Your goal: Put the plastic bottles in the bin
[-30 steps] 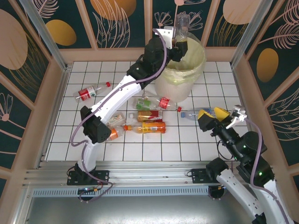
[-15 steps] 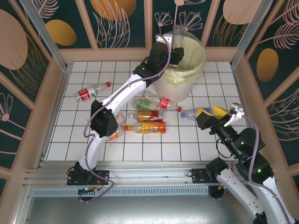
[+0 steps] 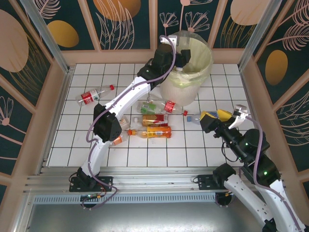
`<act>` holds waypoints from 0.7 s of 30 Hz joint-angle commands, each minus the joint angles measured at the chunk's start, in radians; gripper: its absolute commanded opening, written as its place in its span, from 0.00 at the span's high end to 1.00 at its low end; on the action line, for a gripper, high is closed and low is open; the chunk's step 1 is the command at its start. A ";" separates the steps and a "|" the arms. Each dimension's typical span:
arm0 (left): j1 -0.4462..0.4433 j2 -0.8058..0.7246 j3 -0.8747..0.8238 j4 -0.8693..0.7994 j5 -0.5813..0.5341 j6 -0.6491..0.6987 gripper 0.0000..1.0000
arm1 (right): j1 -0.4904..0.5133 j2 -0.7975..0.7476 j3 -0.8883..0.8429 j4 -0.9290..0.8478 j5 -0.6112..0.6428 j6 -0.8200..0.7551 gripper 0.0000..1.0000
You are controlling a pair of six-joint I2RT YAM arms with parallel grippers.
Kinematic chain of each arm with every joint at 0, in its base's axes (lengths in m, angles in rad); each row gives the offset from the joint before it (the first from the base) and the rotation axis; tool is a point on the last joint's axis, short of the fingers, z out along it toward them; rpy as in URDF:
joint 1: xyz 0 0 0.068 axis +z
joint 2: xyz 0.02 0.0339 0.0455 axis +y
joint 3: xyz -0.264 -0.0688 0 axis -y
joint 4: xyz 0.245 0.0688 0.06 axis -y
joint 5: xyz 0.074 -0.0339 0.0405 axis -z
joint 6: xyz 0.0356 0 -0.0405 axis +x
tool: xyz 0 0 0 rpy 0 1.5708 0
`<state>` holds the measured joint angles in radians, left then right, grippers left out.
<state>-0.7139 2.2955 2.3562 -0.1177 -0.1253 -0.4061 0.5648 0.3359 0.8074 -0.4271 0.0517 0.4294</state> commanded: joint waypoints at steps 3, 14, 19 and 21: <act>0.008 -0.035 0.016 -0.014 -0.014 0.017 0.21 | 0.006 0.003 0.030 -0.012 -0.020 0.007 0.03; 0.011 -0.141 -0.004 -0.016 0.042 0.094 0.01 | 0.006 0.048 0.015 -0.004 -0.097 -0.077 0.03; 0.010 -0.251 -0.101 0.012 0.117 0.132 0.02 | 0.007 0.114 0.006 -0.017 -0.246 -0.160 0.03; 0.011 -0.312 -0.165 0.039 0.181 0.150 0.01 | 0.006 0.153 0.004 -0.022 -0.301 -0.182 0.03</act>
<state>-0.7120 2.0781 2.2463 -0.1287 -0.0402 -0.3050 0.5648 0.4450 0.8074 -0.4381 -0.1341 0.3145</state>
